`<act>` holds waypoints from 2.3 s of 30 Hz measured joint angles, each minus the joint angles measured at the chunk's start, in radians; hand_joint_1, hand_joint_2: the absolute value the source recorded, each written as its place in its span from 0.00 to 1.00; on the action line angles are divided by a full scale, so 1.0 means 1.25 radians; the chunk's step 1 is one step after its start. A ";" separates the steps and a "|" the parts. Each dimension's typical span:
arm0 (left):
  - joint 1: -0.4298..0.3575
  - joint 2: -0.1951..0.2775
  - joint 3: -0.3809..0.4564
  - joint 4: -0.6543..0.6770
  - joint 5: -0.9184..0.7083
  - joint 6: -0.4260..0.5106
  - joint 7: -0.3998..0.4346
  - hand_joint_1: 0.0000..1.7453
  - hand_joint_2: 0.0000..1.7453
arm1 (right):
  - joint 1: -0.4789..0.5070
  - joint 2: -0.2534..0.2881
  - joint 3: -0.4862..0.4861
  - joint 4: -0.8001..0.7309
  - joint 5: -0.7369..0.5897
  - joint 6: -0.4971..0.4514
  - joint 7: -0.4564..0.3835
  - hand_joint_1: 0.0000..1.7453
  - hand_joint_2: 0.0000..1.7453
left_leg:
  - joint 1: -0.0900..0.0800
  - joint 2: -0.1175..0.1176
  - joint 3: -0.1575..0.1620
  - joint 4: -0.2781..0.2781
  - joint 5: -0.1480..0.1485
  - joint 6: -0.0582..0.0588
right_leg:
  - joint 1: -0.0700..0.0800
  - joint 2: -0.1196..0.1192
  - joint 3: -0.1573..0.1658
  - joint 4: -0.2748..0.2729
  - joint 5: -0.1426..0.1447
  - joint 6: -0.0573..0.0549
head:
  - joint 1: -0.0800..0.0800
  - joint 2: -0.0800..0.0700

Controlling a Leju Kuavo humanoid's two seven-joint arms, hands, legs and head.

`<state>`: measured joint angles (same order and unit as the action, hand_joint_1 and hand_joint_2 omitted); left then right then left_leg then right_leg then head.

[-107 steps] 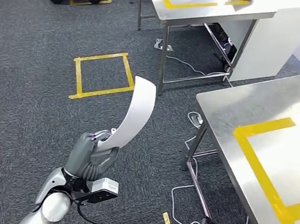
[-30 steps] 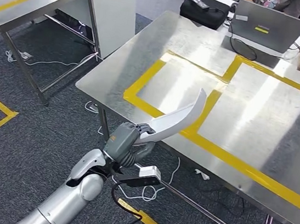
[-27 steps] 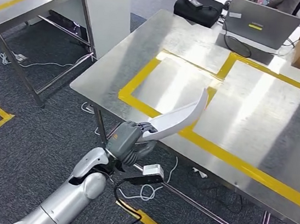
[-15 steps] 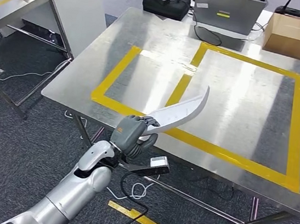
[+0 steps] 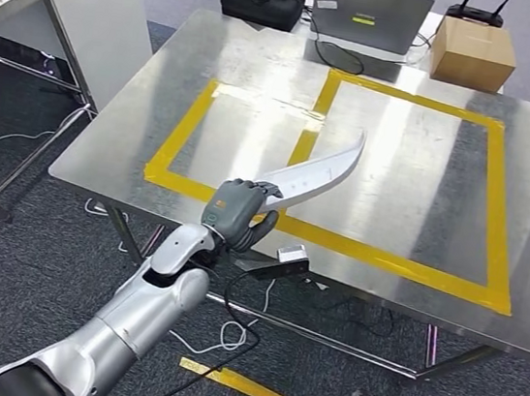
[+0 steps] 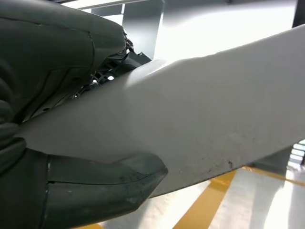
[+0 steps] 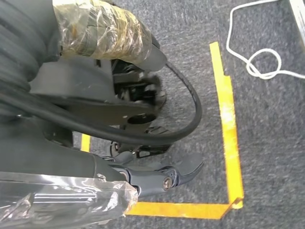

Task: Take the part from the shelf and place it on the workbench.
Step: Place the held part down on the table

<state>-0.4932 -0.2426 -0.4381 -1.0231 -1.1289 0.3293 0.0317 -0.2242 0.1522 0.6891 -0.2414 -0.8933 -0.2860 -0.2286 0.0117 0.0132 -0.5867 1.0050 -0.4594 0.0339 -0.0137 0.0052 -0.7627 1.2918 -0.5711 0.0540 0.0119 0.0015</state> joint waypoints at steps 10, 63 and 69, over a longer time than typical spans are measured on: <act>-0.042 -0.004 0.007 0.052 -0.043 -0.006 0.031 1.00 1.00 | -0.003 0.001 -0.021 -0.005 0.036 0.011 0.011 0.00 1.00 | -0.007 0.024 0.004 0.003 -0.008 -0.021 | 0.005 -0.018 0.121 -0.229 0.094 -0.025 | -0.005 0.000; -0.096 -0.006 0.106 0.172 -0.044 0.022 0.043 1.00 1.00 | 0.004 0.009 -0.164 -0.012 0.202 0.045 0.035 0.00 1.00 | -0.006 0.024 0.006 -0.003 -0.001 -0.030 | 0.007 -0.014 0.120 -0.228 0.097 -0.030 | -0.008 0.000; -0.096 -0.006 0.106 0.172 -0.044 0.022 0.042 1.00 1.00 | 0.006 0.010 -0.172 -0.012 0.204 0.044 0.036 0.00 1.00 | -0.006 0.024 0.006 -0.003 -0.001 -0.030 | 0.007 -0.014 0.120 -0.228 0.097 -0.030 | -0.008 0.000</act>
<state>-0.6129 -0.2499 -0.3054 -0.8080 -1.1845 0.3571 0.0843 -0.2162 0.1648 0.4739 -0.2564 -0.6378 -0.2304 -0.1839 0.0043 0.0432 -0.5792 1.0007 -0.4601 -0.0041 -0.0050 -0.0129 -0.6127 1.0065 -0.4498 0.0166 0.0014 0.0015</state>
